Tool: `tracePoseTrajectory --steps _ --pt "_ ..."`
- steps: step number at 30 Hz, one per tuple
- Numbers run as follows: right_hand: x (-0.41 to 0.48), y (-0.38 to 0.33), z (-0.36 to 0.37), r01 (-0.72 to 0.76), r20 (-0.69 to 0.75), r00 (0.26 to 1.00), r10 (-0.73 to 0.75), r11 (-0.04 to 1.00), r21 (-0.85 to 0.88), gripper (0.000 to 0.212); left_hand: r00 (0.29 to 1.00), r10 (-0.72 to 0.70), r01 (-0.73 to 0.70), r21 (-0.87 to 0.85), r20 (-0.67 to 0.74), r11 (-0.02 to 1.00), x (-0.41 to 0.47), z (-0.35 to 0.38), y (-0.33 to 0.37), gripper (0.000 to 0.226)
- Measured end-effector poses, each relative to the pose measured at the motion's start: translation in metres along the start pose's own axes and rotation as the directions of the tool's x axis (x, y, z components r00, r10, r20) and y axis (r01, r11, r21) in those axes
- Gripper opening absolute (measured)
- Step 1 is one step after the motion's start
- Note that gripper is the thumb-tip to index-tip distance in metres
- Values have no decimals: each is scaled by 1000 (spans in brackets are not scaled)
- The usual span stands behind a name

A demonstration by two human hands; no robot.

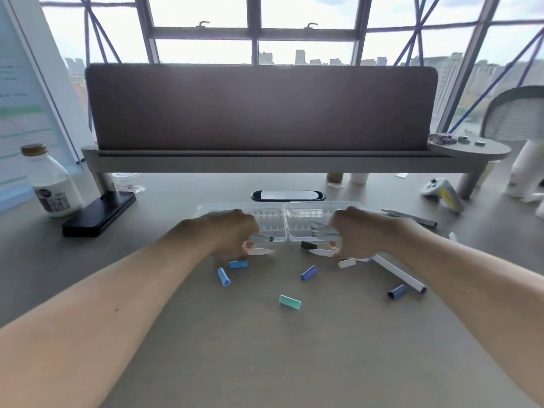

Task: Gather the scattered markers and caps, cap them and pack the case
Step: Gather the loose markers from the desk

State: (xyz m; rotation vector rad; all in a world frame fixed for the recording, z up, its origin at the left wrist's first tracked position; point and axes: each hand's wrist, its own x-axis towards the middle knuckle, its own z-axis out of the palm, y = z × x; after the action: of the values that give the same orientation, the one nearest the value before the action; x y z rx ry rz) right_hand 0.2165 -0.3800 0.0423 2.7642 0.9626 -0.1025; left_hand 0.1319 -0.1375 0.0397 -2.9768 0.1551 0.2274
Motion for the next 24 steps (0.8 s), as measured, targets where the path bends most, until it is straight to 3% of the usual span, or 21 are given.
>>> tracePoseTrajectory --steps 3,6,9,13,18,21,24 --pt "7 0 4 1 32 999 0 1000 -29 34 1000 1 -1 1 -12 1000 4 4 -3 11" --pt "13 0 9 13 59 998 -11 999 -31 34 999 -6 4 -52 -34 999 5 4 -7 17" --pt "11 2 10 21 67 998 -21 1000 4 29 980 -61 -7 -339 -190 941 -1 2 -6 22" --pt "-7 6 8 38 -228 973 22 967 253 19 887 -210 -149 -685 -411 713 -25 8 16 30" --pt "-65 -6 15 148 -485 818 309 702 696 32 817 -390 -252 -871 -425 421 -52 45 63 39" --pt "-111 -28 46 197 -456 783 423 527 827 39 782 -499 -309 -928 -372 208 -66 61 98 50" --pt "-145 -46 75 268 -413 791 451 351 897 40 750 -533 -387 -914 -391 126 -75 64 139 51"
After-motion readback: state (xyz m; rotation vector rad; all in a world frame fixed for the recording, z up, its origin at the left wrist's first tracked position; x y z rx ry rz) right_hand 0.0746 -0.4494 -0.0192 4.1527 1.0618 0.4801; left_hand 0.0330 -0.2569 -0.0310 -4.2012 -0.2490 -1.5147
